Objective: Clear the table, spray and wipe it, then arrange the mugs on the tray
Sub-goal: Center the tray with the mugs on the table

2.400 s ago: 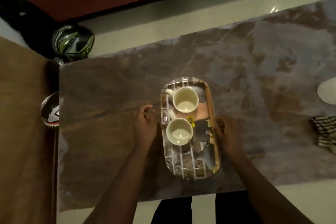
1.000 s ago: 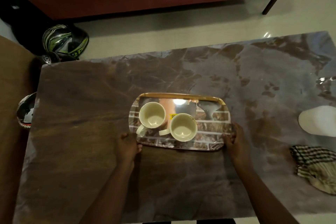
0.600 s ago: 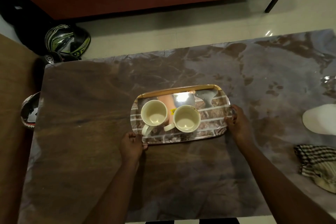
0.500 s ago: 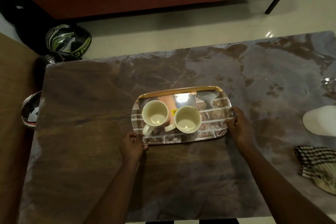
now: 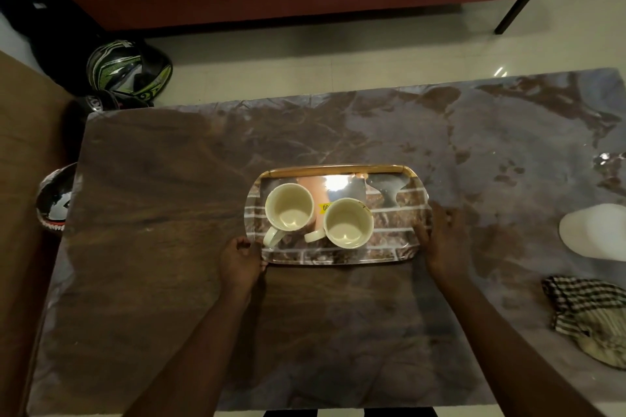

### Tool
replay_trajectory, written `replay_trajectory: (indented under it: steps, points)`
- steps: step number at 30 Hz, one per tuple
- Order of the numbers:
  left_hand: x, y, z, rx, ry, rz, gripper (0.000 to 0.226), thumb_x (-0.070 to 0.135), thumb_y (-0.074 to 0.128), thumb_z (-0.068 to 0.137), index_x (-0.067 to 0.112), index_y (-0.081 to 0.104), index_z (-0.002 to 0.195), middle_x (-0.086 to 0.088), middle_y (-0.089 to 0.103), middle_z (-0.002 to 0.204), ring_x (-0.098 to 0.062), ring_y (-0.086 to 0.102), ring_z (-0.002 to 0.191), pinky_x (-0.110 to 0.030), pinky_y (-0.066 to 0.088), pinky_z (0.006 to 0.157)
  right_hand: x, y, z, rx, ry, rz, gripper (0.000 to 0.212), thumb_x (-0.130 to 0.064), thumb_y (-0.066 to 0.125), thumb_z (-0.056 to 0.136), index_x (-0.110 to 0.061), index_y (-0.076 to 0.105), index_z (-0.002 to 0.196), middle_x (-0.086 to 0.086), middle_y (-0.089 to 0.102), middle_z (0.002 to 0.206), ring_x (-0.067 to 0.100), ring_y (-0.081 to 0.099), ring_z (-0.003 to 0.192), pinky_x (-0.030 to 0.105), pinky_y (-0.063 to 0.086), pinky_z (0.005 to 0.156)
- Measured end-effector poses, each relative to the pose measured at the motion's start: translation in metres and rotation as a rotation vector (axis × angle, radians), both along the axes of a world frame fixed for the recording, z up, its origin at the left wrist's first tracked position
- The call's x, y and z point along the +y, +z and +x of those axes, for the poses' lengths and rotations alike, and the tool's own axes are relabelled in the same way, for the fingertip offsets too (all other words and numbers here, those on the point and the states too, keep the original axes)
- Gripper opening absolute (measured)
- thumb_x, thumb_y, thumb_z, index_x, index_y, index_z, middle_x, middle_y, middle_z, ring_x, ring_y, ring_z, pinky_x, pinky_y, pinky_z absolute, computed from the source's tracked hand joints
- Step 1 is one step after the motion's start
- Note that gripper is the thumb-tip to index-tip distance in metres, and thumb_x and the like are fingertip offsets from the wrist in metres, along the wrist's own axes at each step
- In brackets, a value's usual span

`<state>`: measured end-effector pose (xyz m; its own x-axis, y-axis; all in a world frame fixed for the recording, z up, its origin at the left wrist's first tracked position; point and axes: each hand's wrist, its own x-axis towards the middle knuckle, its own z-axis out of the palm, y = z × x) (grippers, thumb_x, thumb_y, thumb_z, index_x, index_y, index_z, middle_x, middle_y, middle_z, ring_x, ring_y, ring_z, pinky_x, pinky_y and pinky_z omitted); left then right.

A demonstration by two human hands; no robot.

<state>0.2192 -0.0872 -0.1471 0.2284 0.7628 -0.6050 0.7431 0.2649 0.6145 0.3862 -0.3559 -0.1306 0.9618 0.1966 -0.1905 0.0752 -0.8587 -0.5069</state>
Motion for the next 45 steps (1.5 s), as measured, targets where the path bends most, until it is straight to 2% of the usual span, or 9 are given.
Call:
replay_trajectory:
  steps: [6,10,13,17,23,30,34,39,45]
  points:
    - [-0.026,0.058,0.024,-0.133,-0.572,0.751,0.040,0.026,0.056,0.092,0.010,0.054,0.128,-0.015,0.056,0.126,-0.030,0.050,0.115,-0.041,0.042,0.093,0.068,0.050,-0.025,0.071,0.579,0.140,0.069,-0.034,0.071,0.081,-0.027,0.038,0.141,0.011,0.030,0.150,0.031,0.030,0.136,0.049,0.036,0.105]
    - [-0.052,0.075,0.050,0.032,-0.821,0.781,0.061,0.038,0.062,0.086,0.017,0.045,0.141,-0.013,0.041,0.149,-0.033,0.037,0.138,-0.050,0.036,0.107,0.086,0.052,-0.035,0.100,0.821,-0.183,0.086,-0.021,0.062,0.087,-0.042,0.004,0.147,-0.003,-0.012,0.159,0.031,-0.010,0.145,0.059,0.015,0.112]
    - [-0.047,0.070,0.056,0.234,-0.867,0.673,0.076,0.053,0.055,0.089,0.026,0.023,0.152,-0.009,0.018,0.162,-0.031,0.023,0.147,-0.049,0.025,0.115,0.093,0.056,-0.034,0.079,0.806,-0.231,0.089,-0.001,0.054,0.084,-0.041,0.007,0.147,-0.001,-0.008,0.159,0.032,-0.007,0.145,0.052,0.017,0.114]
    - [-0.039,0.068,0.065,0.295,-0.906,0.658,0.085,0.057,0.058,0.086,0.027,0.017,0.153,-0.010,0.019,0.161,-0.034,0.034,0.140,-0.046,0.039,0.106,0.092,0.057,-0.027,0.025,0.798,-0.218,0.086,-0.007,0.064,0.080,-0.035,0.017,0.146,-0.002,0.016,0.156,0.028,0.016,0.141,0.041,0.030,0.107]
    - [-0.009,0.075,0.080,0.204,-1.104,0.578,0.079,0.046,0.071,0.080,0.032,0.032,0.147,-0.001,0.029,0.155,-0.027,0.030,0.142,-0.047,0.031,0.111,0.085,0.056,-0.019,-0.006,0.693,-0.170,0.081,-0.029,0.079,0.069,-0.031,0.036,0.138,-0.002,0.039,0.142,0.027,0.039,0.121,0.039,0.044,0.091]
    - [0.003,0.072,0.087,0.071,-1.591,0.605,0.066,0.022,0.075,0.077,0.034,0.046,0.136,0.007,0.022,0.161,-0.026,0.009,0.151,-0.049,0.009,0.118,0.078,0.051,0.000,0.043,0.216,-0.263,0.079,-0.061,0.056,0.081,-0.019,0.029,0.142,0.019,0.030,0.145,0.042,0.033,0.129,0.048,0.042,0.095]
    - [-0.005,0.062,0.079,-0.074,-1.465,0.560,0.061,0.039,0.073,0.079,0.037,0.047,0.134,0.007,0.012,0.164,-0.021,-0.009,0.151,-0.057,-0.006,0.118,0.075,0.050,0.003,-0.004,0.229,-0.365,0.080,-0.066,0.040,0.087,-0.018,0.018,0.148,0.021,0.025,0.150,0.041,0.033,0.131,0.050,0.036,0.100]
    - [-0.028,0.062,0.084,0.066,-0.813,0.640,0.087,0.068,0.063,0.076,0.028,0.033,0.147,-0.009,0.018,0.162,-0.033,0.010,0.150,-0.053,0.007,0.118,0.076,0.043,0.000,-0.001,0.431,-0.325,0.078,-0.063,0.042,0.088,-0.035,0.003,0.149,0.008,0.000,0.159,0.037,0.004,0.144,0.058,0.023,0.109]
    - [-0.039,0.048,0.081,-0.002,-0.862,0.446,0.079,0.041,0.076,0.075,0.022,0.038,0.141,-0.008,0.004,0.164,-0.036,0.023,0.145,-0.046,0.038,0.106,0.075,0.036,0.001,-0.083,0.332,-0.327,0.066,-0.052,0.051,0.089,-0.030,0.027,0.146,0.019,0.029,0.147,0.041,0.029,0.132,0.051,0.034,0.103]
